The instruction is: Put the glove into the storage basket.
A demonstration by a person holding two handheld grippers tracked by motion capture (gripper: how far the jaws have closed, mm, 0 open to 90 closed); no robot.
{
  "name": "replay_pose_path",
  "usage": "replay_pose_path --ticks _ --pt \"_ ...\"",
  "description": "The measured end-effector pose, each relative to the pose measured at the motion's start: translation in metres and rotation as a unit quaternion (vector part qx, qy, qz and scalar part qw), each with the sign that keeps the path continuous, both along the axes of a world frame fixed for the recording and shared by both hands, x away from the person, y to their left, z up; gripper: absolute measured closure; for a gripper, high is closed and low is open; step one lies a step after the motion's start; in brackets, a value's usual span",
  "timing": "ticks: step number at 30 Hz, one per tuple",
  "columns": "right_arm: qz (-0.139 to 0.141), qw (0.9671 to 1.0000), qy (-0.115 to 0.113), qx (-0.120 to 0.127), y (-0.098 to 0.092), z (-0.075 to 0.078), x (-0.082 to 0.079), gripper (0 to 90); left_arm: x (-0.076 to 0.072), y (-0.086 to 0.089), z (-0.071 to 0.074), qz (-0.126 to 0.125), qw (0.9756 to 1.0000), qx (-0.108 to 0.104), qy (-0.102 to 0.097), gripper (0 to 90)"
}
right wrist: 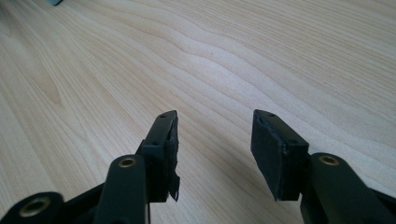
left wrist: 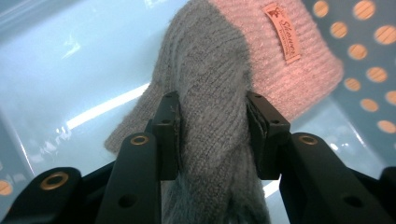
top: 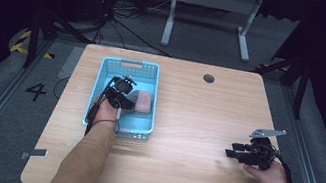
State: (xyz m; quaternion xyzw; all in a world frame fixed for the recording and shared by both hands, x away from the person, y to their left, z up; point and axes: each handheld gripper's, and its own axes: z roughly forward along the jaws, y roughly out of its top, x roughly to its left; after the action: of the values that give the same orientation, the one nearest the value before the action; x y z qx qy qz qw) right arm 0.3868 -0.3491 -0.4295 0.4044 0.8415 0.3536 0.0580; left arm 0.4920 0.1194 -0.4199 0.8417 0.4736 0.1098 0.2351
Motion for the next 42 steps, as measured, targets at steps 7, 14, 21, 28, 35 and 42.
replay_pose_path --ticks 7,14,21,28,35,42 --pt "-0.003 1.0000 -0.001 -0.001 -0.001 0.000 -0.002 51.7 0.004 -0.005 -0.001 -0.008 0.9998 0.016 0.008 59.1" --pt "-0.001 1.0000 -0.002 0.001 -0.001 0.001 -0.002 51.6 0.004 -0.006 -0.002 -0.005 0.9992 0.039 -0.010 39.3" --pt "0.001 1.0000 -0.002 0.002 0.002 0.002 0.000 51.4 -0.003 -0.005 0.011 -0.003 0.9994 0.011 -0.032 34.0" --pt "0.007 0.9999 -0.007 0.000 0.007 0.004 0.005 50.8 -0.020 -0.009 0.037 -0.021 0.9973 -0.032 -0.063 31.9" --pt "0.012 0.9999 -0.004 0.001 0.010 0.004 0.008 50.8 -0.037 -0.015 0.056 -0.044 0.9931 -0.065 -0.087 32.0" --pt "0.011 0.9999 -0.003 0.003 0.010 0.004 0.011 50.9 -0.069 -0.019 0.076 -0.094 0.9850 -0.095 -0.109 33.4"
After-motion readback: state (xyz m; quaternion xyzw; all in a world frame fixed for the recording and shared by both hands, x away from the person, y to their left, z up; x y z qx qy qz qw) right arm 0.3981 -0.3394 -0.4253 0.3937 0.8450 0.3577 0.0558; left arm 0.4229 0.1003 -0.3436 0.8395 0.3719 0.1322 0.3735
